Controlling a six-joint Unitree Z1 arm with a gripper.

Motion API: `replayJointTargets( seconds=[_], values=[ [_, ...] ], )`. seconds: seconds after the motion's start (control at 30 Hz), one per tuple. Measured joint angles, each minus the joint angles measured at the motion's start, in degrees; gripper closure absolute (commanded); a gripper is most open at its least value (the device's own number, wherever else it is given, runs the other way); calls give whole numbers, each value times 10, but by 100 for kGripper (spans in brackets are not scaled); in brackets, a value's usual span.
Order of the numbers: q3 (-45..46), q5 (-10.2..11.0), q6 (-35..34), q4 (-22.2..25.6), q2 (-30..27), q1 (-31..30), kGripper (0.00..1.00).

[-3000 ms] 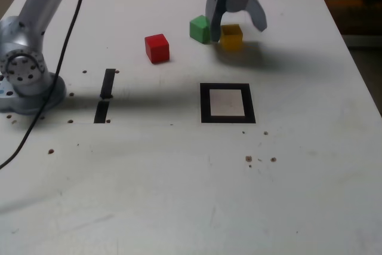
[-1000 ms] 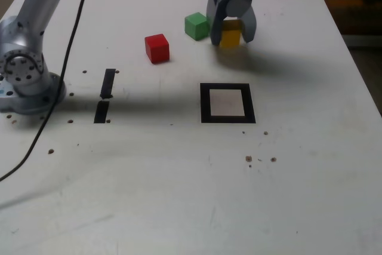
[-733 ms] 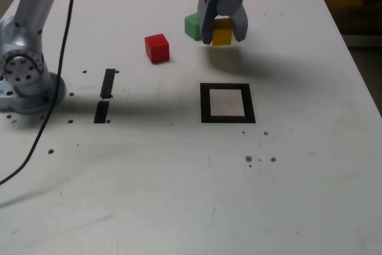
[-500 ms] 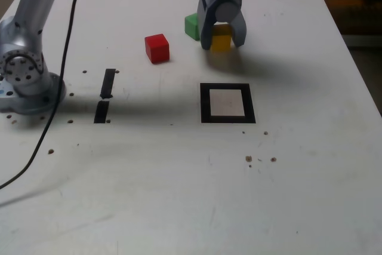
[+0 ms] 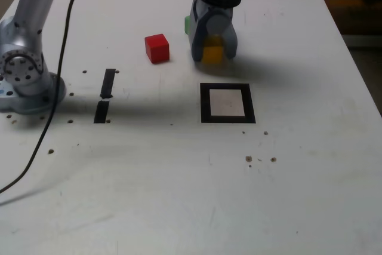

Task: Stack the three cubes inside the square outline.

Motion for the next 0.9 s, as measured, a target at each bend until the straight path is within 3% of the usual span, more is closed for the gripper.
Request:
replayJointTargets(
  seconds=[0.17, 0.33, 0.43, 0.57, 0.9],
  values=[
    [-1, 6, -5, 35, -54, -8, 0],
    [2, 7, -3, 111, -133, -16, 0],
    [27, 10, -3, 126, -169, -16, 0],
    [82, 11, -12, 113, -174, -6, 2],
    [192, 15, -24, 27, -180, 47, 4]
  ],
)
